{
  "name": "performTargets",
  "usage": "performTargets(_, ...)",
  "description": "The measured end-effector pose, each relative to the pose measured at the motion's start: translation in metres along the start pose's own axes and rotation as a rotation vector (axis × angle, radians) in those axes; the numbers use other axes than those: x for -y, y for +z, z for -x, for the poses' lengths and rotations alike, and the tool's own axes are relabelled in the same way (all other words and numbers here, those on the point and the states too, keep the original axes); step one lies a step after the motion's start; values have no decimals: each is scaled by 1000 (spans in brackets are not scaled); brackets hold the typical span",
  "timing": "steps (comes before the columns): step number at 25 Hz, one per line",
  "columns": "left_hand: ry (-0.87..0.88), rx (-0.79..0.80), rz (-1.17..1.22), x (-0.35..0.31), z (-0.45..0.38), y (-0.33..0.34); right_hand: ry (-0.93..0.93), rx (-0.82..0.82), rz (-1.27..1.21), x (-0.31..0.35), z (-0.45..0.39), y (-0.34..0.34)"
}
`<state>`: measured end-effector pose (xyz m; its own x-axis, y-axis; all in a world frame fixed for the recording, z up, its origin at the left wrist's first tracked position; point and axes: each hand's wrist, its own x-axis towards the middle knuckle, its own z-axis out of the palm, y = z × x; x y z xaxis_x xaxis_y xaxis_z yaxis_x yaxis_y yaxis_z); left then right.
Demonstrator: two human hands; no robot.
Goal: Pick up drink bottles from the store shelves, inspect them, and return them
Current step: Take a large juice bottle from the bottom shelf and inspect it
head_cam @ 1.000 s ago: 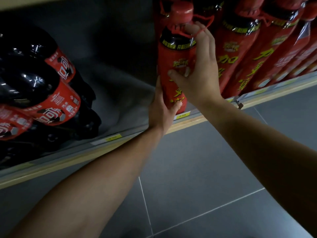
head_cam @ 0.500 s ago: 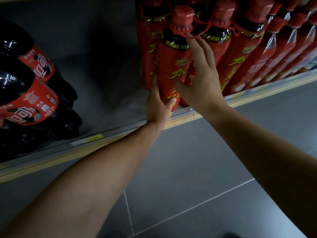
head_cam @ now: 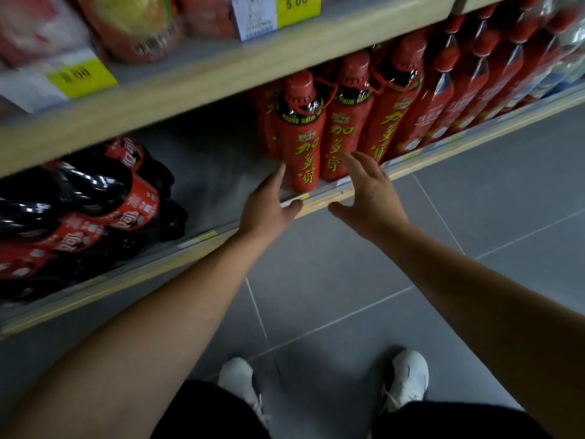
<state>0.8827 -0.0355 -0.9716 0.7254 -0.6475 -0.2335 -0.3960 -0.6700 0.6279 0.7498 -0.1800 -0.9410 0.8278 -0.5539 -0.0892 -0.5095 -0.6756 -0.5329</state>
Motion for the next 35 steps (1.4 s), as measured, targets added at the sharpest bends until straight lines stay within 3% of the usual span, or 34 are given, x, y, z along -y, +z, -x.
performTargets(4,25,156,-146,-70,62,-74,137,218,73,39,58,-90)
performTargets(9,169,320,-300,-176,127,-165,227,293,106,110,121,-214)
performTargets(15,394,430,-460,-293,208,-261,395,211,124,186,218,-355)
performTargets(20,530,438,-472,-363,255,-294,478,95,113,210,282,-424)
performTargets(26,645,391,-495,-450,285,-277,523,-12,100,172,342,-485)
performTargets(35,662,272,-424,-613,318,-193,470,-139,157,35,404,-615)
